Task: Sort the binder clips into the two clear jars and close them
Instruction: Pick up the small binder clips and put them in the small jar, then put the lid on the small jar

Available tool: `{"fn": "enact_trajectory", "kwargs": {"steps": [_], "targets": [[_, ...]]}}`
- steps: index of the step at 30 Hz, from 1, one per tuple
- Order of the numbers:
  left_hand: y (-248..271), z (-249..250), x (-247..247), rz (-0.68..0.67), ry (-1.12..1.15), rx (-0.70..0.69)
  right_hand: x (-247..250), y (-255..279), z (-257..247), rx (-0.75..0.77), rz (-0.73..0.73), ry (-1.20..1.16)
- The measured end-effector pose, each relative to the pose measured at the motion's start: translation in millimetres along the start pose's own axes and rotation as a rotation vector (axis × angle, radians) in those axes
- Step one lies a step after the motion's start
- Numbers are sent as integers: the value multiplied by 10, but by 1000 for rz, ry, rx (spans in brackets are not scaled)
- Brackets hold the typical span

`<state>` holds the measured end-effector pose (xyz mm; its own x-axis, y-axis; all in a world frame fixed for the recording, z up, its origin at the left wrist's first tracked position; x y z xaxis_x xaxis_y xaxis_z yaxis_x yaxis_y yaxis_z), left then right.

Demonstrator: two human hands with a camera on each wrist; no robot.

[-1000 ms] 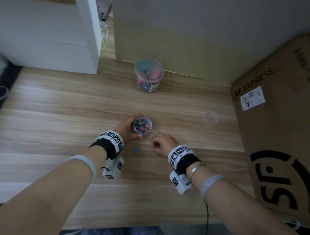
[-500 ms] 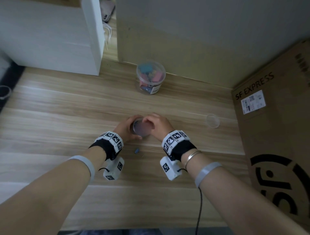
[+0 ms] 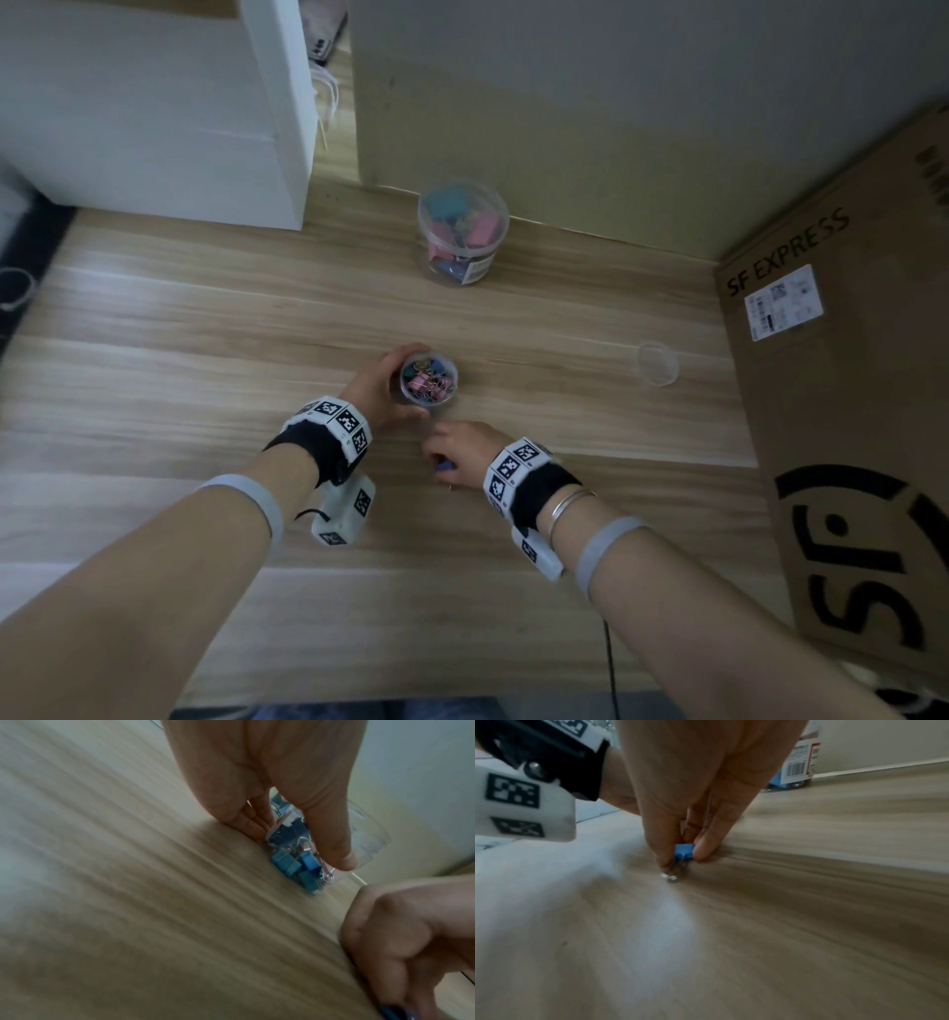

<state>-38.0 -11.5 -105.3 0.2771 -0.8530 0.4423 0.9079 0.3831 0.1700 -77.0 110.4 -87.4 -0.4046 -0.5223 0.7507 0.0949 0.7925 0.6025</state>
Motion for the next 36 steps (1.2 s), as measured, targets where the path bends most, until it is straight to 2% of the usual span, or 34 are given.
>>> {"fn": "enact_trajectory", "kwargs": {"steps": [3, 7, 10, 13, 16, 20, 24, 27, 31, 34, 36], "targets": [[-1, 12, -6, -7, -13, 11, 136, 82, 154, -26, 130, -112], [-35, 90, -82, -73, -77, 12, 565, 180, 363, -29, 419, -281], [-86, 159, -174, -109, -87, 17, 830, 143, 384, -32, 505, -307], [-144, 193, -256, -118, -67, 26, 876, 44, 375, -62, 475, -324], [-204, 245, -333, -117, -72, 23, 825, 69, 577, -181, 477, -379], [-269, 282, -396, -99, -59, 14, 764, 368, 1308, -481, 564, -397], [-407, 377, -522, -84, -55, -6, 632, 729, 2140, -849, 446, -322], [-525, 448, -656, -82, -91, -22, 609, 899, 2531, -1034, 440, -373], [-654, 503, -794, -81, -75, -31, 550, 886, 2827, -1145, 336, -468], [-719, 524, -819, -77, -87, -30, 504, 836, 2952, -1169, 259, -544], [-739, 524, -821, -88, -97, -13, 507, 819, 2952, -1144, 268, -555]]}}
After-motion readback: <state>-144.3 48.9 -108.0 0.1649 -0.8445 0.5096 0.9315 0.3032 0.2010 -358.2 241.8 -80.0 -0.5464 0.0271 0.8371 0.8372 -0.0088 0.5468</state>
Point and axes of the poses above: each hand's wrist, its own y-axis away from the middle knuckle, its own x-axis out of the back of the hand, z = x × y, the point moved 6 cm from there along -y, towards the middle knuckle, and after that the axes turned 10 degrees about -x, right-handed, at the moved point
